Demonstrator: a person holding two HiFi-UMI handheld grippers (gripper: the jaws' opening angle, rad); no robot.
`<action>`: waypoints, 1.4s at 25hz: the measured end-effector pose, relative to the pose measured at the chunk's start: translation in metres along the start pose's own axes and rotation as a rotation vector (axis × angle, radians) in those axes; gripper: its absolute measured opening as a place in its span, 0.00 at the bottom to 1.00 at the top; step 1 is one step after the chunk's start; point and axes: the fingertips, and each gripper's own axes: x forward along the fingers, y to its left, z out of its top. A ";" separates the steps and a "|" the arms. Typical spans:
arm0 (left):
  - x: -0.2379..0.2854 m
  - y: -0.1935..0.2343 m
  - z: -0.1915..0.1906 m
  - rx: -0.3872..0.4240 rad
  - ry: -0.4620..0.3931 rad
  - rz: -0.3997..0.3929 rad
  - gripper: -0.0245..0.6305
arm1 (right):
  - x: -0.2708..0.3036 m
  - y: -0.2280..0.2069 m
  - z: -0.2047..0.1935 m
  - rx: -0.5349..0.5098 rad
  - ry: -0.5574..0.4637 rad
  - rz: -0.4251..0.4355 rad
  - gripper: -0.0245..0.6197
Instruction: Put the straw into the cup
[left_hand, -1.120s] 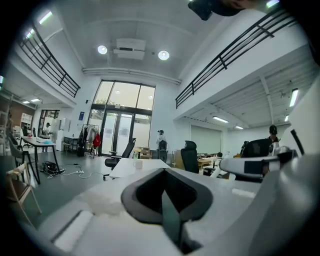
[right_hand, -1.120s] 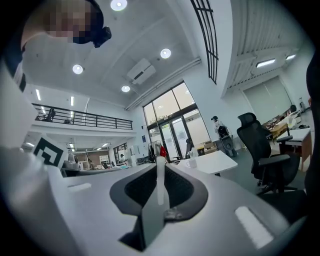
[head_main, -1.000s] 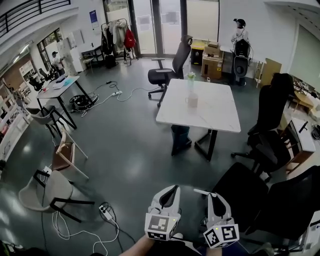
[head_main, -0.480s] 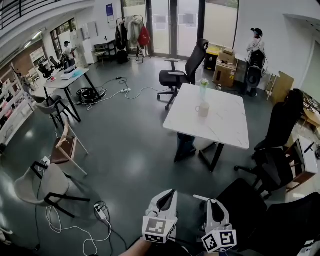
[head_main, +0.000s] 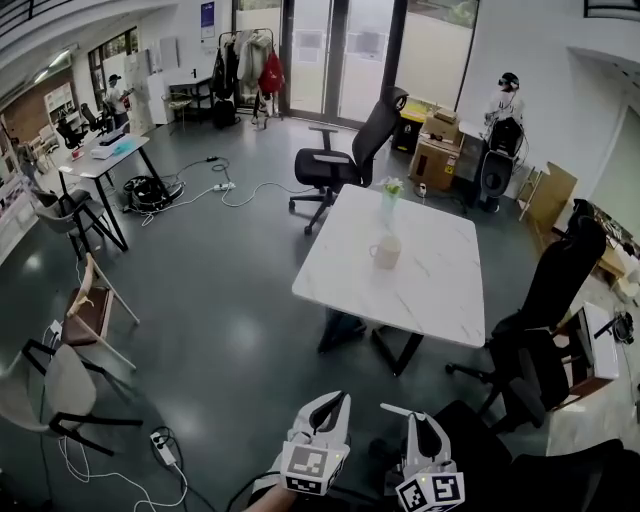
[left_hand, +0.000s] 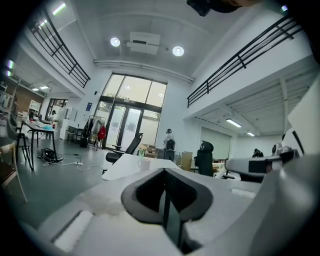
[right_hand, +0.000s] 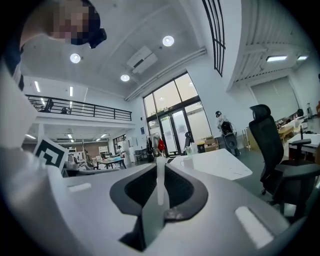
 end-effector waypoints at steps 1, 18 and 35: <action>0.014 0.013 -0.002 -0.001 0.007 0.011 0.04 | 0.019 -0.004 -0.003 0.005 0.008 0.006 0.11; 0.327 0.155 0.084 0.096 0.095 -0.040 0.04 | 0.356 -0.101 0.073 0.026 0.032 -0.019 0.11; 0.426 0.149 0.083 0.101 0.176 -0.057 0.04 | 0.426 -0.180 0.086 0.038 0.079 -0.063 0.11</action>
